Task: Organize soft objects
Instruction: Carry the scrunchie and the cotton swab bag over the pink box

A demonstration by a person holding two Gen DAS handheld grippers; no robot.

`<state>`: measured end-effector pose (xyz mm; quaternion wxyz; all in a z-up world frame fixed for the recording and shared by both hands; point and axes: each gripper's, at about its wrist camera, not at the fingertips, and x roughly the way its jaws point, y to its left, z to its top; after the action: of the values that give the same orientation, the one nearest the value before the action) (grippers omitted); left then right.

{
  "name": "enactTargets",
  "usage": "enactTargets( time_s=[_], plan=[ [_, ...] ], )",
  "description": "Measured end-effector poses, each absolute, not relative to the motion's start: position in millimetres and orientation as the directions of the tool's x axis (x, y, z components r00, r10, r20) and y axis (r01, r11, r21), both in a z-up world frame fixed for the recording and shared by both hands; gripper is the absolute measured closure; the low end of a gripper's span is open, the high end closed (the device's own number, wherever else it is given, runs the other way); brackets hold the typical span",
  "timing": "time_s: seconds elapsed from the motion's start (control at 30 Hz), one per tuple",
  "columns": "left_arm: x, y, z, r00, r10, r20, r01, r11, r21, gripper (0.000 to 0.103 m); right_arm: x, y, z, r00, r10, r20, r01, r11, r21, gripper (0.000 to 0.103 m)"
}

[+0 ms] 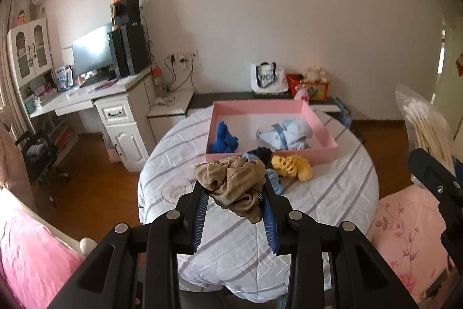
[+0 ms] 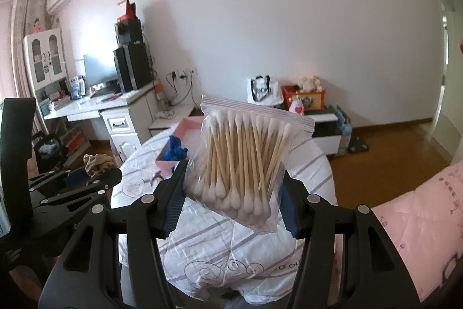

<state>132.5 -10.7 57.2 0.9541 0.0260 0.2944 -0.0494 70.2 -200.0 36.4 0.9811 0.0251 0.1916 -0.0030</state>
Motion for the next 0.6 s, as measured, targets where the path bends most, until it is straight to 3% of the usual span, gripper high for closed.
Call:
enactTargets(
  time_s=[0.6],
  plan=[
    [38,-6,89,0.913,-0.063,-0.403,0.090,0.995,0.049,0.071,16,-191,61,0.970,0.017,-0.241,-0.013,1.000,0.019,0.050]
  ],
)
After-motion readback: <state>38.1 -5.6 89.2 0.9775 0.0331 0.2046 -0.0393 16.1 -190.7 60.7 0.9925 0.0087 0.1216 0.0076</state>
